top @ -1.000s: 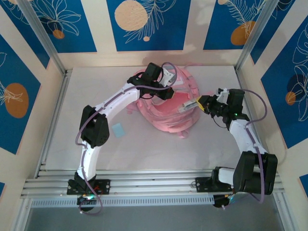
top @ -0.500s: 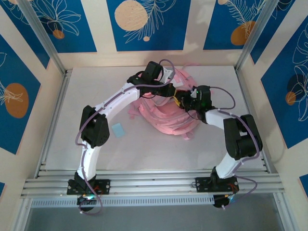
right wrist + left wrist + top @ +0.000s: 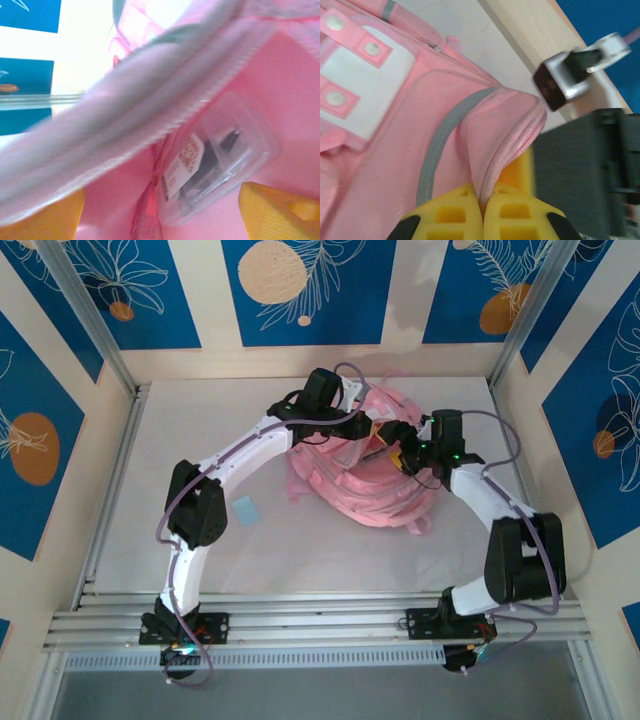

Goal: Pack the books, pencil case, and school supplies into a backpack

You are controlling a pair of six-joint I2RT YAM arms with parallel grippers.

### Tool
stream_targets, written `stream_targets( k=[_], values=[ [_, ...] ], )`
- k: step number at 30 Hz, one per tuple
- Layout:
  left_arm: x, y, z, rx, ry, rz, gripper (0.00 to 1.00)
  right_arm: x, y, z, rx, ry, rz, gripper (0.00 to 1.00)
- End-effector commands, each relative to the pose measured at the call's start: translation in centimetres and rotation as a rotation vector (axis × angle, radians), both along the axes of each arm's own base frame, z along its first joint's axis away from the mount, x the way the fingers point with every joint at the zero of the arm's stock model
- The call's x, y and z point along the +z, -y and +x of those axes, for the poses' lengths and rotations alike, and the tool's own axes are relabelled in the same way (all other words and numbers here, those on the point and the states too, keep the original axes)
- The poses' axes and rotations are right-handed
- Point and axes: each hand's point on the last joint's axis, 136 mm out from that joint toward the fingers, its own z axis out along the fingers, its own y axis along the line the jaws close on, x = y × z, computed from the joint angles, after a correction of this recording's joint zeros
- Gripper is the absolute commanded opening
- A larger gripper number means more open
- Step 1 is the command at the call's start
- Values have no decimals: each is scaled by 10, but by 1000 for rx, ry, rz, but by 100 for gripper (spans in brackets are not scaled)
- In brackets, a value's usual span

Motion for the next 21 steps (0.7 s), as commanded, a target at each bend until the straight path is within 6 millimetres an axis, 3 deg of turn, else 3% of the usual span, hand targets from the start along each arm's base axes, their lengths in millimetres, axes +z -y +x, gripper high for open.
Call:
stream_targets(
  k=[1,5,8,9,12,15,16,17,21],
  values=[
    [24,-23,17,86,65,-12,0,6,37,-30,16,-44,-221,82],
    [17,-31,17,107,76,22,0,17,41,-42,66,-25,-283,89],
    [11,-36,14,108,75,38,1,24,35,-46,106,-5,-205,87],
    [9,-37,13,105,72,44,5,24,33,-46,114,1,-195,87],
    [3,-48,8,108,58,77,33,26,32,-46,120,21,-204,86],
    [-7,-75,0,155,33,124,77,29,32,-47,122,44,-230,90],
    [-13,-89,-3,185,29,147,96,31,33,-46,118,47,-232,100],
    [-16,-103,-8,214,29,165,100,32,33,-46,117,51,-233,100],
    [-34,-162,-25,346,-3,253,100,37,30,-44,129,68,-225,100]
  ],
)
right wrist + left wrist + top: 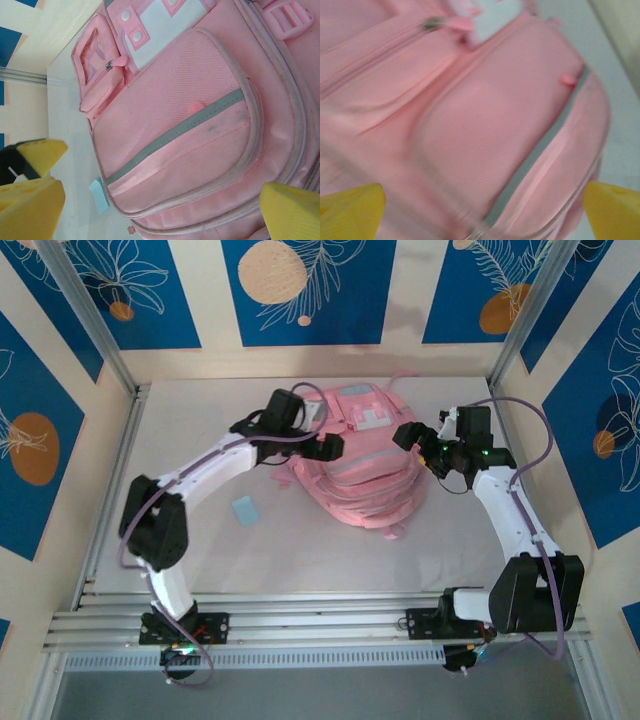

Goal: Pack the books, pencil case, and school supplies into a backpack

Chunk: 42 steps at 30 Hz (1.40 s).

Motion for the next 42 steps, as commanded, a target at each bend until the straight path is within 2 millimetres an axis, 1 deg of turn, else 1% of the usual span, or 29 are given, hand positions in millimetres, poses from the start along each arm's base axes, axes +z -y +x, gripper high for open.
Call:
stream_targets(
  k=[1,3,5,8,11,14,18,21,26,30,34,38,41,42],
  values=[
    [3,-54,-7,149,20,75,100,10,-8,-5,49,34,6,100],
    [-13,-81,-16,225,-17,108,100,12,-12,-4,65,44,11,99],
    [-37,-110,-26,318,-77,147,100,12,-18,-4,78,50,8,100],
    [-72,-146,-41,434,-182,207,100,11,-25,-5,98,52,0,100],
    [-100,-168,-53,501,-243,276,100,7,-31,-7,112,51,-18,100],
    [-118,-183,-60,549,-277,323,100,1,-40,-9,139,34,3,100],
    [-137,-197,-69,590,-321,356,99,-12,-55,-13,189,-4,12,99],
    [-148,-206,-75,607,-341,384,97,-19,-63,-15,204,-17,3,99],
    [-165,-211,-77,619,-359,417,93,-21,-67,-14,210,-20,10,100],
    [-178,-216,-78,625,-373,451,89,-19,-65,-14,203,-12,-6,99],
    [-191,-215,-78,620,-391,458,76,-21,-63,-15,193,-13,-15,100],
    [-198,-214,-77,614,-403,455,51,-22,-63,-15,189,-13,-17,100],
    [-195,-211,-75,616,-396,437,46,-21,-65,-15,196,-9,-13,100],
    [-193,-209,-73,614,-391,425,41,-21,-66,-14,199,-5,-12,100]
  ],
)
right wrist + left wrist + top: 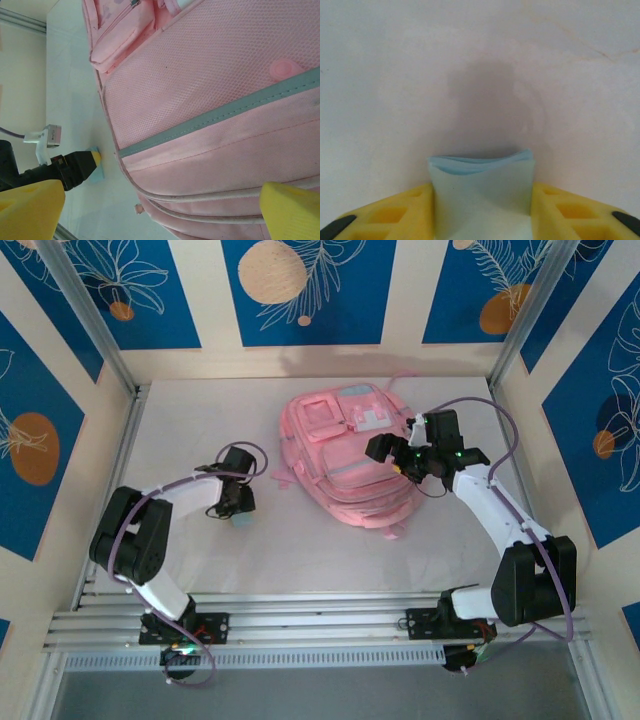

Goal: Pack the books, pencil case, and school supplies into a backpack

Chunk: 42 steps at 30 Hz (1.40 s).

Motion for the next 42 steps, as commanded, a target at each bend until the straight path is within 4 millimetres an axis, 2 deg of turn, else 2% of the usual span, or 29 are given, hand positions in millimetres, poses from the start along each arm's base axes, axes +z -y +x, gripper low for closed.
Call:
stream_targets(
  k=[1,6,14,21,26,32,39,42],
  values=[
    [-19,6,0,4,-24,-51,37,3,-5,-2,18,19,3,100],
    [14,22,17,2,51,-139,37,7,-29,-6,99,43,41,100],
    [103,69,50,36,279,-470,40,1,-106,-24,269,68,166,100],
    [146,101,63,95,383,-729,40,-9,-156,-30,327,109,222,95],
    [159,124,63,100,390,-849,40,-9,-184,-27,378,147,261,81],
    [162,139,55,98,379,-906,40,-14,-198,-15,378,145,290,63],
    [155,148,48,92,359,-906,40,-10,-214,-12,406,145,338,55],
    [152,150,47,93,352,-905,40,-11,-218,-13,419,138,344,48]
  ],
)
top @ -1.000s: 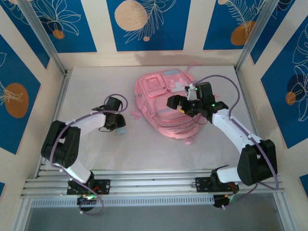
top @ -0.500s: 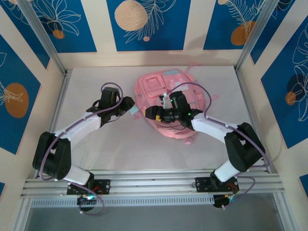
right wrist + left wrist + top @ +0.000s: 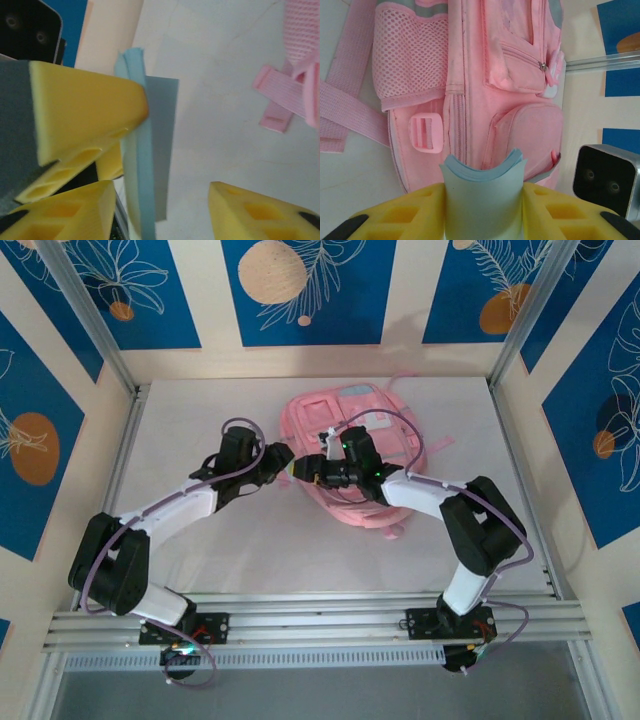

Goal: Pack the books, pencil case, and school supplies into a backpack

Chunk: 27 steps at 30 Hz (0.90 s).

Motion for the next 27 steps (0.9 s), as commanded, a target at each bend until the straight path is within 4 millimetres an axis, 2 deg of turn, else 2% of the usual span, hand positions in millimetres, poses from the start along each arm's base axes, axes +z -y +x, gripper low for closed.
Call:
stream_targets(
  k=[1,4,6,9,10,11,12,16,20,24,27],
  values=[
    [3,7,-2,-13,10,-29,40,15,-12,1,35,28,45,43],
    [4,8,-2,-15,13,-27,40,12,-12,-1,48,17,43,27],
    [4,8,-3,-19,16,-20,45,12,-10,-2,54,14,45,17],
    [4,3,-1,-16,19,31,69,9,-3,-4,50,1,34,4],
    [6,0,0,-16,32,59,82,8,0,-5,47,-3,25,0],
    [8,-3,1,-17,48,95,93,6,5,-6,41,-10,14,0],
    [12,-5,3,-24,72,125,100,5,10,-6,34,-18,8,0],
    [32,-16,10,-72,187,323,100,6,44,-9,-17,-29,-15,0],
    [46,1,14,-203,301,471,96,15,92,-9,-115,-19,-92,0],
    [52,36,12,-353,433,561,81,23,158,-5,-299,-52,-219,0],
    [53,71,5,-512,530,608,75,30,211,-3,-465,-113,-277,0]
  ],
)
